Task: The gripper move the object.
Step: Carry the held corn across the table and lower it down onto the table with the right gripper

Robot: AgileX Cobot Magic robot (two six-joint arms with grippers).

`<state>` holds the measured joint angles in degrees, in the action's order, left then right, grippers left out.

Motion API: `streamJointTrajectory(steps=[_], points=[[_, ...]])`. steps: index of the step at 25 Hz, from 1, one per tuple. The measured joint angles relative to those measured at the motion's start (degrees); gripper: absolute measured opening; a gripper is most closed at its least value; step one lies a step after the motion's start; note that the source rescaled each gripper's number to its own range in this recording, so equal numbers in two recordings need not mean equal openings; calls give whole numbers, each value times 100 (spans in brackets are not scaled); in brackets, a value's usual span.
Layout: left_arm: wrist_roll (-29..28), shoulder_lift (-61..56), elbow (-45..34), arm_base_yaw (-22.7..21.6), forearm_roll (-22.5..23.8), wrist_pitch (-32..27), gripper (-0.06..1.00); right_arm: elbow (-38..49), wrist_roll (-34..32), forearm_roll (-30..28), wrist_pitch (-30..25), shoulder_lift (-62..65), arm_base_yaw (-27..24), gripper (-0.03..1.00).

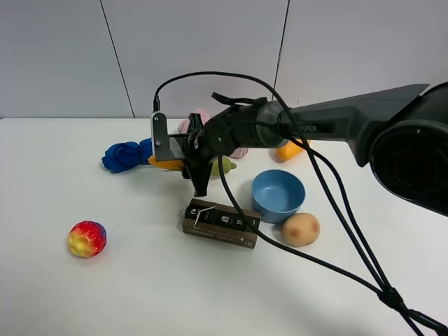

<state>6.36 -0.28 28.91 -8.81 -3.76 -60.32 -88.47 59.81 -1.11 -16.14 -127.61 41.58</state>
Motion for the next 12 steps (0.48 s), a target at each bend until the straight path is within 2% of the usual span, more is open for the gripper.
streamJointTrajectory(steps=[2, 5, 6, 9, 11, 12], points=[[0, 0, 0, 0, 0, 0, 100, 0, -25, 159, 125, 0, 0, 0], [0, 0, 0, 0, 0, 0, 100, 0, -151, 725, 334, 6, 0, 2], [0, 0, 0, 0, 0, 0, 100, 0, -213, 990, 447, 10, 3, 9], [0, 0, 0, 0, 0, 0, 100, 0, -283, 1672, 648, 22, 32, 53], [0, 0, 0, 0, 0, 0, 100, 0, -310, 1898, 703, 27, 38, 69], [0, 0, 0, 0, 0, 0, 100, 0, -313, 1926, 703, 27, 38, 73]])
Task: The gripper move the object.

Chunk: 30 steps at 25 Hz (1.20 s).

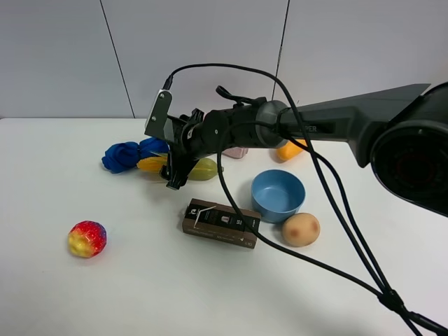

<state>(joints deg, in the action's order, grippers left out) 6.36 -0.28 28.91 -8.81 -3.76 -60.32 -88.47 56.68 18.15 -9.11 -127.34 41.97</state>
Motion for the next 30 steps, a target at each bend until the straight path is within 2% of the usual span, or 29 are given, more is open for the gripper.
streamJointTrajectory(steps=[6, 9, 12, 17, 20, 24, 27, 30], points=[[0, 0, 0, 0, 0, 0, 100, 0, -15, 105, -104, 69, 0, 78], [0, 0, 0, 0, 0, 0, 100, 0, -167, 234, -508, 390, 0, 79], [0, 0, 0, 0, 0, 0, 100, 5, -691, 428, -1038, 1007, 0, 79], [0, 0, 0, 0, 0, 0, 100, 5, -2086, 353, -1687, 1945, 0, 79], [0, 0, 0, 0, 0, 0, 100, 5, -2869, 13, -1979, 2391, 0, 79], [0, 0, 0, 0, 0, 0, 100, 5, -3860, -906, -2522, 2969, 0, 79], [0, 0, 0, 0, 0, 0, 100, 5, -4616, -1596, -3219, 3375, -163, 79], [0, 0, 0, 0, 0, 0, 100, 5, -5159, -2177, -4164, 3735, -701, 79]])
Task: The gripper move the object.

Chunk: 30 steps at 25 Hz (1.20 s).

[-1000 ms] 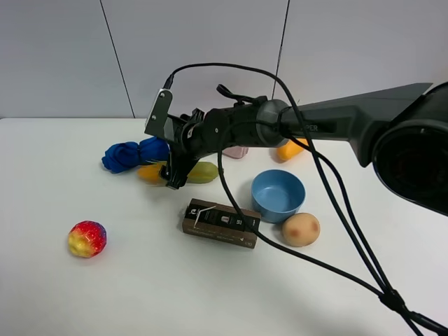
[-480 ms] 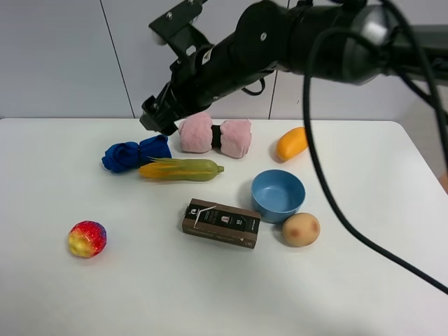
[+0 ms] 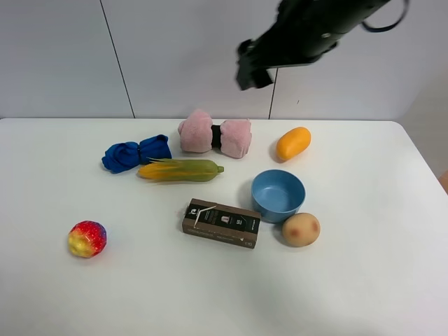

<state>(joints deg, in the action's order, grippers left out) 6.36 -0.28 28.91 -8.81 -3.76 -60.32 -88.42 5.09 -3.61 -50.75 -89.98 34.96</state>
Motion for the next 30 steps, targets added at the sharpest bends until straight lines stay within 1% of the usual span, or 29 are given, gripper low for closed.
streamJointTrajectory(steps=[1, 3, 5, 7, 9, 11, 13, 15, 19, 22, 26, 28, 30], points=[[0, 0, 0, 0, 0, 0, 100, 0, -47, -135, -249, 97, -225, 79], [0, 0, 0, 0, 0, 0, 100, 0, 19, -296, -735, 330, -895, 79], [0, 0, 0, 0, 0, 0, 100, 0, 325, -349, -1035, 529, -1620, 79], [0, 0, 0, 0, 0, 0, 100, 0, 535, -363, -1156, 705, -2460, 79], [0, 0, 0, 0, 0, 0, 100, 0, 621, -310, -1255, 834, -3184, 79], [0, 0, 0, 0, 0, 0, 100, 0, 656, -280, -1425, 970, -3748, 79], [0, 0, 0, 0, 0, 0, 100, 0, 739, -254, -1574, 1110, -4152, 79], [0, 0, 0, 0, 0, 0, 100, 0, 826, -162, -1667, 1275, -4323, 79], [0, 0, 0, 0, 0, 0, 100, 8, 930, -36, -1791, 1728, -4351, 79], [0, 0, 0, 0, 0, 0, 100, 300, 959, -144, -1828, 2219, -4360, 79], [0, 0, 0, 0, 0, 0, 100, 1218, 1005, -363, -1823, 3137, -4371, 79], [0, 0, 0, 0, 0, 0, 100, 1761, 1018, -364, -1817, 3713, -4371, 79], [0, 0, 0, 0, 0, 0, 100, 2240, 1018, -236, -1805, 4287, -4371, 79]])
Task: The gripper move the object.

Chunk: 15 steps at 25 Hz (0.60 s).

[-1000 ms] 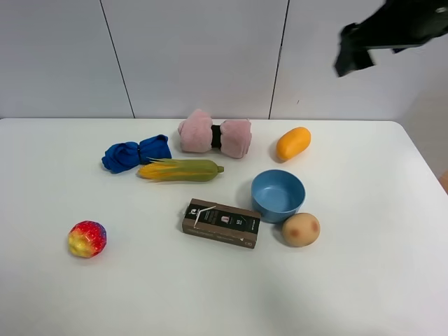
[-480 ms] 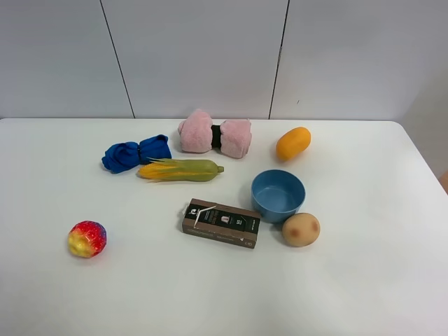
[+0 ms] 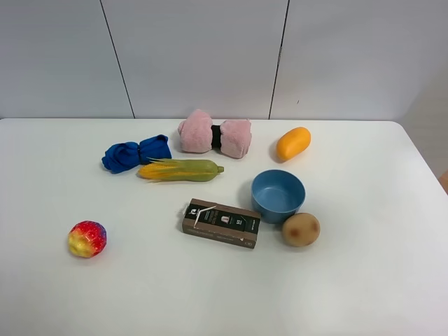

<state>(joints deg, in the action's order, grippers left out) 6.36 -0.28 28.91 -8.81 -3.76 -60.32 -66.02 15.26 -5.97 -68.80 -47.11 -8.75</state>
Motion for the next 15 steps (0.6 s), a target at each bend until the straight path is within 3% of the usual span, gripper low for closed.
streamJointTrajectory(steps=[8, 15], points=[[0, 0, 0, 0, 0, 0, 100, 1581, -556, 157, 8, 2487, 0, 79], [0, 0, 0, 0, 0, 0, 100, 2206, -866, 222, -58, 4108, 0, 79]])
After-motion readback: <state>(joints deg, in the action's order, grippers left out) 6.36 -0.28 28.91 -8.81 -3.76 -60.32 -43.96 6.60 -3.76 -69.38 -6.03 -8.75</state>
